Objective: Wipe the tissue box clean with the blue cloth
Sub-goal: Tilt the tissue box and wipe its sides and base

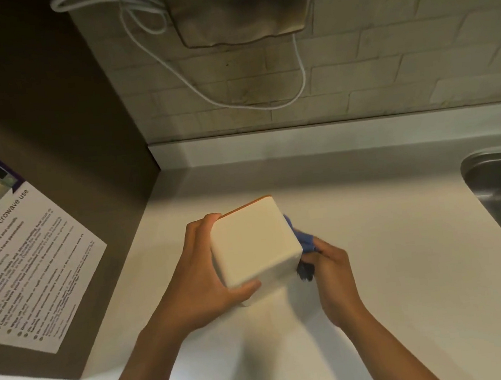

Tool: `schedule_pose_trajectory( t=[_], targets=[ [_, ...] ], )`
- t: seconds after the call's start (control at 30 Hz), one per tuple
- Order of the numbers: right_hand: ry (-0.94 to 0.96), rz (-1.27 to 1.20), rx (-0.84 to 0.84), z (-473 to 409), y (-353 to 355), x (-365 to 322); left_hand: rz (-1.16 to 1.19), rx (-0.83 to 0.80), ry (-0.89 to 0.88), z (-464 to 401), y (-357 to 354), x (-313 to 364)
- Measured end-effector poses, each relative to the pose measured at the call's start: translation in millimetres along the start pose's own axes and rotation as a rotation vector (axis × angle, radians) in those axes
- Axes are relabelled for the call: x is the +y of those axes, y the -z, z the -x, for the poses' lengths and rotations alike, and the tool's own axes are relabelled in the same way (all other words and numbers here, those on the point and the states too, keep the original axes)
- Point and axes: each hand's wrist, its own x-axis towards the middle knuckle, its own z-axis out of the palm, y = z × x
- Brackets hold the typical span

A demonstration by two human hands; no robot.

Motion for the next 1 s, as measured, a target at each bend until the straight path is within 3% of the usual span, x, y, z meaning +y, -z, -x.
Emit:
schedule_pose_trajectory(
  t=[0.13, 0.3, 0.47, 0.67, 0.77, 0.87, 1.0],
  targets=[
    [0.234, -0.128, -0.132, 6.6, -10.0, -31.3, 0.043, 0.067, -0.003, 12.0, 2.6, -12.9],
    [0.320, -0.031, -0.139, 16.8, -22.6, -30.3, 0.128, 0.101, 0.078, 30.9, -0.5, -24.8],
    [0.331, 0.011, -0.087, 16.9, -30.4, -20.7, -0.090, -0.087, 0.105, 24.5, 21.0, -18.9],
    [0.563, 0.213, -0.072, 26.1, -47.0, -14.6, -0.293, -0.043, 0.027, 19.4, 18.5, -7.2],
    [0.683, 0.344, -0.113, 32.8, -58.2, -17.1, -0.176, -0.038, 0.225, 10.3, 12.8, -13.7],
    [0.767, 0.450, -0.142, 35.6, -60.4, -15.1, -0.277, 0.056, 0.047, 27.8, 7.6, -4.4],
    [0.632, 0.517, -0.138, 25.8, -47.5, -3.0, -0.098, 0.078, 0.086, 45.2, 4.0, -14.2]
  ],
)
